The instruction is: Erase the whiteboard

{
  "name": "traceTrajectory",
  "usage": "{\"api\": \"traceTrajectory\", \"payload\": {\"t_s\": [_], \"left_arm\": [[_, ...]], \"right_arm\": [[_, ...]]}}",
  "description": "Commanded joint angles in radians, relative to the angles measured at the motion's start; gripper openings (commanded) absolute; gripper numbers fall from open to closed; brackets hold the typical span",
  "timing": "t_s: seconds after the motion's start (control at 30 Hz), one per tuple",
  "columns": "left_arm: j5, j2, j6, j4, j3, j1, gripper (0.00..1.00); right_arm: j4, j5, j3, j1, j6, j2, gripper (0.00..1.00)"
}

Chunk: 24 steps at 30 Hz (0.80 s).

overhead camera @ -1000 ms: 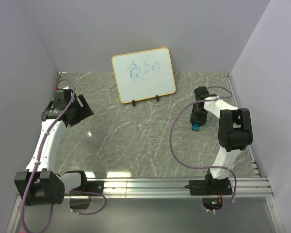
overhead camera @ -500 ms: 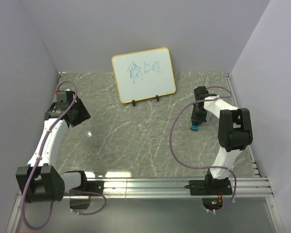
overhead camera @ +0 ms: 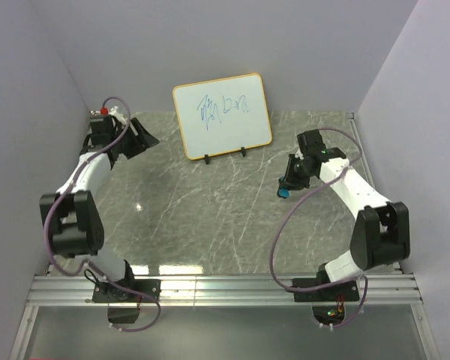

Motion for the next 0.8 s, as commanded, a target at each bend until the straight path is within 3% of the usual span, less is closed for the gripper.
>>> {"api": "traceTrajectory", "payload": {"t_s": [0.0, 0.2, 0.6, 0.77], "left_arm": [[0.207, 0.135, -0.033, 0.214, 0.088, 0.001, 0.70], [0.366, 0.344, -0.122, 0.437, 0.223, -0.005, 0.74], [0.458, 0.701, -0.239, 0.518, 0.550, -0.048, 0.74], [0.477, 0.789, -0.218, 0.459, 0.687, -0.100, 0.73]], "right_arm": [[-0.040, -0.052, -0.018, 0.001, 0.022, -0.073, 0.00], [-0.087, -0.026, -0.024, 0.001, 0.014, -0.137, 0.00], [-0.073, -0.026, -0.034, 0.001, 0.049, -0.108, 0.00], [-0.080, -0.015, -0.023, 0.000, 0.043, -0.088, 0.00]]}}
